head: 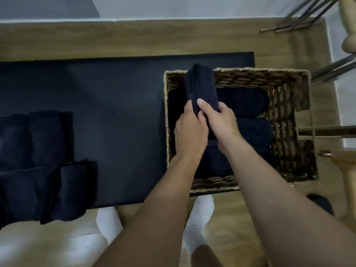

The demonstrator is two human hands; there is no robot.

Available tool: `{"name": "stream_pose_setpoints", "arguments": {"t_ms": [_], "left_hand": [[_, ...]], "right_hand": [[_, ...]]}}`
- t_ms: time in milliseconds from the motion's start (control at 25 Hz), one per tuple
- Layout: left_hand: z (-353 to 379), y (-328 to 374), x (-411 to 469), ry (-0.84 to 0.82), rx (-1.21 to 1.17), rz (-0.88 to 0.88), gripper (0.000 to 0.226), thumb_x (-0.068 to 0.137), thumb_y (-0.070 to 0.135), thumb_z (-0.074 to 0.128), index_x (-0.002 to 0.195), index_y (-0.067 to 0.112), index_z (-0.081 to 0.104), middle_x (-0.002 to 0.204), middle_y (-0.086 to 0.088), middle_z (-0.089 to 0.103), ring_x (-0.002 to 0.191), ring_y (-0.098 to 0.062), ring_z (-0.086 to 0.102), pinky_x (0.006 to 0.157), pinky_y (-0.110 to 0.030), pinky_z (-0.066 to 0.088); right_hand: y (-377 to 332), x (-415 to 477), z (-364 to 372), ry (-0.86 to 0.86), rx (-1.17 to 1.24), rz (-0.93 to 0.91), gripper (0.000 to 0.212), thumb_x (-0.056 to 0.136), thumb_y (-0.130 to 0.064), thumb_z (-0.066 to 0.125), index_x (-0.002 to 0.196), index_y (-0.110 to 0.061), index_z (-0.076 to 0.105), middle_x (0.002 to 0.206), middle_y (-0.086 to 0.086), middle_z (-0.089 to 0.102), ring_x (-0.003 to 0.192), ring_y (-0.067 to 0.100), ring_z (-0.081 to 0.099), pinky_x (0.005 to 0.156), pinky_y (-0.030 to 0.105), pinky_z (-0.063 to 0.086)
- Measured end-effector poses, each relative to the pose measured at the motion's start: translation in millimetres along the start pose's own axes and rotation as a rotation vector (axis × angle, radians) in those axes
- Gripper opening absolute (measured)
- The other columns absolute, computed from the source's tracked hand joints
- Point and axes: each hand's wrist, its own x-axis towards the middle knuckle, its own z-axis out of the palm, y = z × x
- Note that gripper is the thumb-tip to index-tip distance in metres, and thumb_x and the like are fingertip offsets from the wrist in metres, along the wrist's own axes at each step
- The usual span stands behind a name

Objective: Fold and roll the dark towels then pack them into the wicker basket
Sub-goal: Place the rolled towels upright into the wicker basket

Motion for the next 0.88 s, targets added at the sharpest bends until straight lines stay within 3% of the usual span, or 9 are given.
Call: {"name": "stream_pose_setpoints", "arguments": {"t_ms": [120,200,280,400,520,600,680,720,880], "left_hand": [[11.3,-18.8,18.0,0.017,0.058,-0.106,0.043,0.105,0.025,0.038,0.147,0.016,0.039,0.122,-0.009,0.063,0.109,-0.024,0.061,0.089,-0.037,0.051],[11.8,-30.1,24.2,0.026,0.11,-0.173,0.032,0.104,0.023,0.036,0.129,0.01,0.052,0.109,-0.009,0.064,0.096,-0.024,0.062,0.073,-0.032,0.05],[11.1,-33.0,28.4,0.015,0.132,-0.254,0.026,0.104,0.022,0.036,0.111,0.007,0.056,0.099,-0.007,0.061,0.08,-0.018,0.058,0.057,-0.027,0.042],[3.5,-21.9,32.4,0.011,0.037,-0.394,0.019,0.103,0.021,0.041,0.105,0.008,0.056,0.089,-0.003,0.055,0.07,-0.013,0.051,0.051,-0.026,0.039],[-5.3,-12.4,24.9,0.018,-0.03,-0.396,0.022,0.101,0.023,0.045,0.103,0.004,0.057,0.092,-0.007,0.057,0.069,-0.015,0.051,0.056,-0.028,0.044],[-9.5,-12.8,16.1,0.03,-0.017,-0.326,0.035,0.102,0.028,0.043,0.106,-0.003,0.06,0.101,-0.015,0.063,0.085,-0.027,0.061,0.069,-0.036,0.049],[-12.9,-15.2,9.3,0.033,-0.009,-0.241,0.036,0.103,0.027,0.043,0.113,-0.003,0.061,0.11,-0.018,0.064,0.102,-0.032,0.063,0.083,-0.037,0.051],[-16.2,-15.2,7.4,0.029,-0.012,-0.204,0.034,0.103,0.025,0.044,0.121,0.001,0.06,0.116,-0.015,0.064,0.108,-0.029,0.062,0.088,-0.029,0.049],[-39.5,-18.2,5.3,0.061,-0.102,-0.135,0.037,0.099,0.016,0.049,0.136,0.017,0.056,0.129,-0.001,0.062,0.12,-0.013,0.057,0.09,-0.015,0.036]], "right_hand": [[27.4,28.6,21.4,-0.028,-0.091,-0.061,0.056,0.086,-0.048,0.067,0.134,-0.023,0.052,0.118,-0.004,0.065,0.107,0.014,0.062,0.095,0.036,0.052],[42.2,38.6,36.6,-0.071,-0.161,-0.091,0.065,0.087,-0.046,0.066,0.143,-0.025,0.043,0.127,-0.002,0.062,0.114,0.016,0.059,0.1,0.037,0.049],[51.0,44.8,45.3,-0.083,-0.174,-0.087,0.066,0.085,-0.044,0.069,0.143,-0.028,0.042,0.128,-0.001,0.062,0.114,0.018,0.059,0.099,0.04,0.05],[54.7,48.5,53.2,-0.082,-0.2,-0.089,0.063,0.083,-0.046,0.062,0.14,-0.027,0.042,0.128,0.005,0.059,0.111,0.024,0.06,0.095,0.044,0.051],[52.7,46.2,65.9,-0.087,-0.487,-0.157,0.056,0.091,-0.034,0.056,0.141,-0.028,0.033,0.13,0.005,0.047,0.107,0.026,0.056,0.087,0.044,0.049],[48.7,43.6,71.9,-0.092,-0.638,-0.177,0.058,0.091,-0.03,0.059,0.141,-0.027,0.029,0.131,0.007,0.044,0.106,0.028,0.054,0.083,0.043,0.047],[47.2,37.6,68.6,-0.131,-0.634,-0.155,0.058,0.094,-0.033,0.057,0.144,-0.026,0.029,0.135,0.009,0.043,0.111,0.028,0.053,0.087,0.042,0.046],[45.9,31.9,64.4,-0.138,-0.582,-0.142,0.056,0.097,-0.034,0.053,0.147,-0.025,0.029,0.138,0.009,0.043,0.116,0.026,0.052,0.092,0.04,0.044],[28.8,-3.8,59.9,0.015,-0.413,-0.206,0.045,0.1,-0.025,0.05,0.145,-0.023,0.04,0.14,0.001,0.047,0.122,0.014,0.049,0.103,0.031,0.041]]}}
